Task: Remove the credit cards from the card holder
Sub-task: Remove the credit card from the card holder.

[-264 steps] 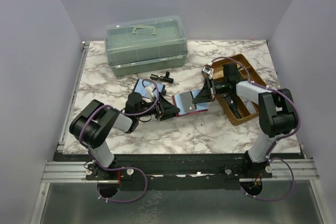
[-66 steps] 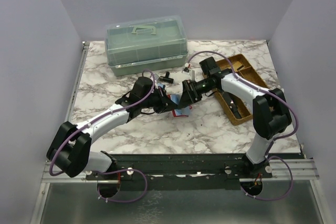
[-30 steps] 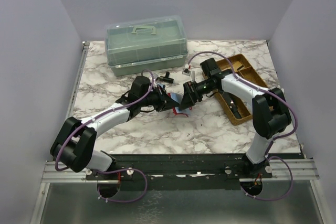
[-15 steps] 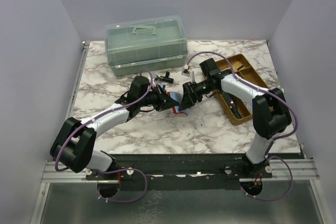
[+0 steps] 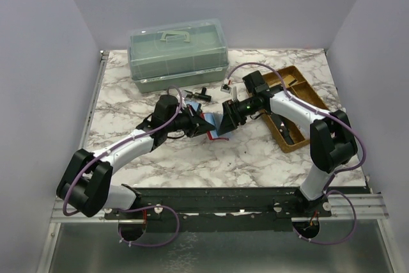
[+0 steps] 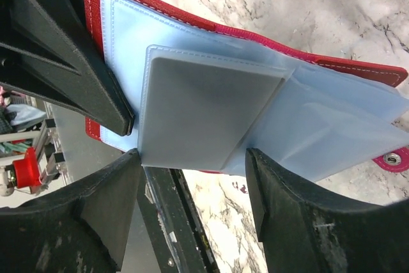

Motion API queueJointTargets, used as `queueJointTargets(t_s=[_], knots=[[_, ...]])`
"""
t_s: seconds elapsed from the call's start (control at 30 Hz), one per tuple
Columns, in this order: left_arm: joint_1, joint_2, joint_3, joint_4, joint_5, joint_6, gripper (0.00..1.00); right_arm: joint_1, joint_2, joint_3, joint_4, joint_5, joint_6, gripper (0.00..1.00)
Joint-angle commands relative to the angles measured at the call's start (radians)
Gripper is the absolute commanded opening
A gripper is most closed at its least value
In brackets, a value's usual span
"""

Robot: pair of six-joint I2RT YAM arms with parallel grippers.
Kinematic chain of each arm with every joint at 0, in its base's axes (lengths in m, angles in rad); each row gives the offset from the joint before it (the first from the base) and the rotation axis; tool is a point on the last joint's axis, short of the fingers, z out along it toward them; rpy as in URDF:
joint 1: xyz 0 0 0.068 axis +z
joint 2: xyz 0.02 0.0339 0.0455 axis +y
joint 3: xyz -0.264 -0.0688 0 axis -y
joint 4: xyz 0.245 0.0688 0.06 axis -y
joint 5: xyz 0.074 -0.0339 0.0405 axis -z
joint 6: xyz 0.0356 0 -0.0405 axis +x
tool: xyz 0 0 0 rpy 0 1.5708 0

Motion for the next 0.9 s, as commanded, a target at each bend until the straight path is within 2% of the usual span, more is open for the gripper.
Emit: queueJointTargets(t_s=[0.0, 0.2, 0.4, 0.63, 0.87], knots=[[0.004, -0.046, -0.006, -0.013, 0.041, 0.017, 0.00, -0.003, -0.013, -0.004, 0.000, 0.075, -0.003, 0.68], [0.010, -0.066, -0.007, -0.056, 0.036, 0.035, 0.00, -0.021, -0.023, -0.013, 0.000, 0.095, 0.000, 0.75], [0.015, -0.080, -0.007, -0.067, 0.049, 0.042, 0.00, -0.025, -0.012, -0.014, 0.002, 0.065, 0.004, 0.75], [0.017, -0.080, 0.002, -0.067, 0.068, 0.054, 0.00, -0.033, 0.015, -0.011, 0.010, -0.017, 0.025, 0.70], [0.026, -0.087, 0.000, -0.066, 0.080, 0.058, 0.00, -0.041, 0.025, -0.008, 0.010, -0.045, 0.036, 0.61]])
